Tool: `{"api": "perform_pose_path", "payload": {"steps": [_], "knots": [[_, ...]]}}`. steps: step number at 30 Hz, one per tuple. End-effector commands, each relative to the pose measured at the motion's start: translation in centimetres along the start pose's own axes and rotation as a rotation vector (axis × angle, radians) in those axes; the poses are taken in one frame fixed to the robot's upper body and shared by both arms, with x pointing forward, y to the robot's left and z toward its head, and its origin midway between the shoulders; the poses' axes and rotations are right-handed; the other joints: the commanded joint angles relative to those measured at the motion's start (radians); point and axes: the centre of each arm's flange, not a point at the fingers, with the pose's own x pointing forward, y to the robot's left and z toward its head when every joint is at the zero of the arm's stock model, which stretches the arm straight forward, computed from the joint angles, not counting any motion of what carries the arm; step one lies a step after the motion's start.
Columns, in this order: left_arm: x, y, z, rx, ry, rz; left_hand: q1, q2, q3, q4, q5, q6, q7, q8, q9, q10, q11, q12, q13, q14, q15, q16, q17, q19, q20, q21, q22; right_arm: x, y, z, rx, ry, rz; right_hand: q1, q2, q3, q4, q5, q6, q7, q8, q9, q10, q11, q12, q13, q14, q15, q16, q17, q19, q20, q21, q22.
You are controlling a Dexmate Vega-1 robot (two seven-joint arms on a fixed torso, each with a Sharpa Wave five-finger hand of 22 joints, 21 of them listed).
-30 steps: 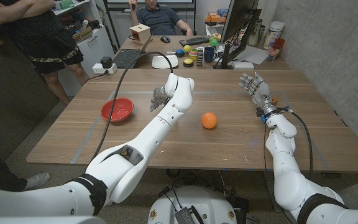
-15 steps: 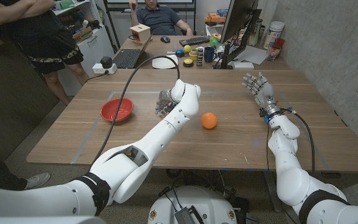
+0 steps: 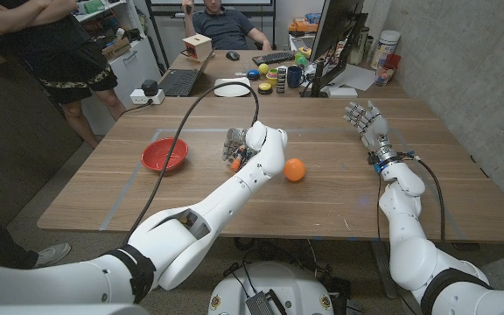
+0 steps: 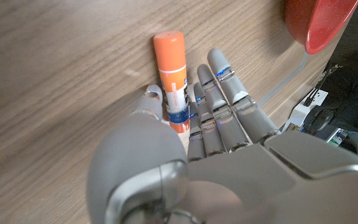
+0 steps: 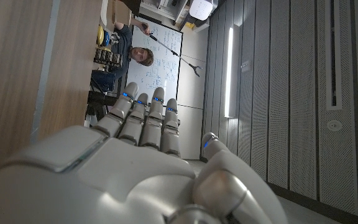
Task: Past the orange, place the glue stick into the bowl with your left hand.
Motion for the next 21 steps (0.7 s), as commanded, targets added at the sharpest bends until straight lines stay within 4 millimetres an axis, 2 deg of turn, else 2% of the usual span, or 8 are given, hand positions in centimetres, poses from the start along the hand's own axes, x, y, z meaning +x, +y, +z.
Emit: {"api": "perform_pose_path", "payload": {"steps": [1,3,4,5,7,9,21], "knots": [[-0.5,-0.3,0.1,-0.013,0.026,0.099,0.089,0.037,0.05,-0.002,-0.015,0.153,-0.016,0.024,0.008,0.124,-0.048,0.05,0.011,0.124,-0.119,0.018,0.021,0.06,-0.036,0.035,0.004,-0.3,0.1,0.2,-0.006,-0.003,-0.004,-0.007,0.007,-0.003,0.001,0.005,0.014,-0.003,0.01,0.006,0.009,-0.002,0.002,0.002,0.014,0.001,0.009,0.002,0.003,-0.005,-0.003,0.005],[-0.7,-0.3,0.0,-0.03,0.036,0.151,0.124,0.06,0.074,-0.002,-0.019,0.212,-0.024,0.032,0.01,0.162,-0.07,0.072,0.023,0.186,-0.124,0.034,0.034,0.069,-0.051,0.046,0.005,-0.2,0.2,0.1,-0.004,0.0,-0.001,-0.007,0.007,-0.003,0.001,0.005,0.015,-0.003,0.01,0.006,0.009,-0.002,0.002,0.002,0.016,0.001,0.01,0.002,0.004,-0.006,-0.003,0.005],[-0.7,-0.3,0.1,-0.016,0.04,0.146,0.165,0.074,0.094,-0.011,-0.022,0.246,-0.032,0.035,0.012,0.192,-0.078,0.089,0.032,0.228,-0.128,0.048,0.046,0.082,-0.06,0.058,0.007,-0.2,0.3,0.1,-0.006,0.0,0.0,-0.007,0.007,-0.003,0.001,0.005,0.016,-0.003,0.011,0.006,0.01,-0.003,0.002,0.002,0.017,0.0,0.01,0.002,0.004,-0.006,-0.003,0.005],[-0.7,-0.2,0.0,-0.026,0.033,0.14,0.192,0.072,0.102,-0.015,-0.026,0.266,-0.032,0.036,0.016,0.216,-0.088,0.103,0.04,0.251,-0.132,0.055,0.056,0.098,-0.072,0.07,0.008,-0.2,0.4,0.1,0.0,-0.002,-0.003,-0.007,0.007,-0.003,0.0,0.005,0.017,-0.003,0.011,0.006,0.01,-0.002,0.002,0.002,0.018,0.001,0.01,0.002,0.004,-0.006,-0.003,0.005],[-0.8,-0.2,-0.1,-0.02,0.039,0.151,0.223,0.073,0.112,-0.017,-0.029,0.291,-0.031,0.038,0.021,0.233,-0.084,0.117,0.051,0.27,-0.133,0.062,0.068,0.104,-0.077,0.081,0.01,-0.1,0.5,0.1,-0.007,0.002,0.003,-0.007,0.007,-0.003,0.0,0.005,0.017,-0.004,0.011,0.006,0.011,-0.002,0.003,0.002,0.019,0.002,0.011,0.001,0.004,-0.006,-0.004,0.005],[-1.0,0.0,-0.5,-0.036,0.04,0.174,0.243,0.076,0.118,-0.018,-0.03,0.3,-0.035,0.039,0.026,0.238,-0.092,0.124,0.058,0.274,-0.134,0.063,0.075,0.107,-0.079,0.088,0.012,0.0,0.6,0.1,-0.006,0.005,0.005,-0.006,0.007,-0.003,0.0,0.006,0.018,-0.003,0.011,0.006,0.012,-0.004,0.003,0.002,0.019,0.0,0.01,0.001,0.004,-0.007,-0.004,0.005],[-1.8,0.7,-1.8,-0.081,0.053,0.223,0.265,0.072,0.121,-0.008,-0.035,0.325,-0.031,0.039,0.032,0.251,-0.096,0.139,0.076,0.292,-0.132,0.066,0.089,0.119,-0.083,0.109,0.013,0.2,1.1,0.3,-0.027,0.013,0.009,-0.006,0.006,-0.004,-0.001,0.007,0.018,-0.002,0.011,0.006,0.011,-0.006,0.002,0.002,0.019,0.002,0.009,0.001,0.004,-0.008,-0.008,0.005]]}}
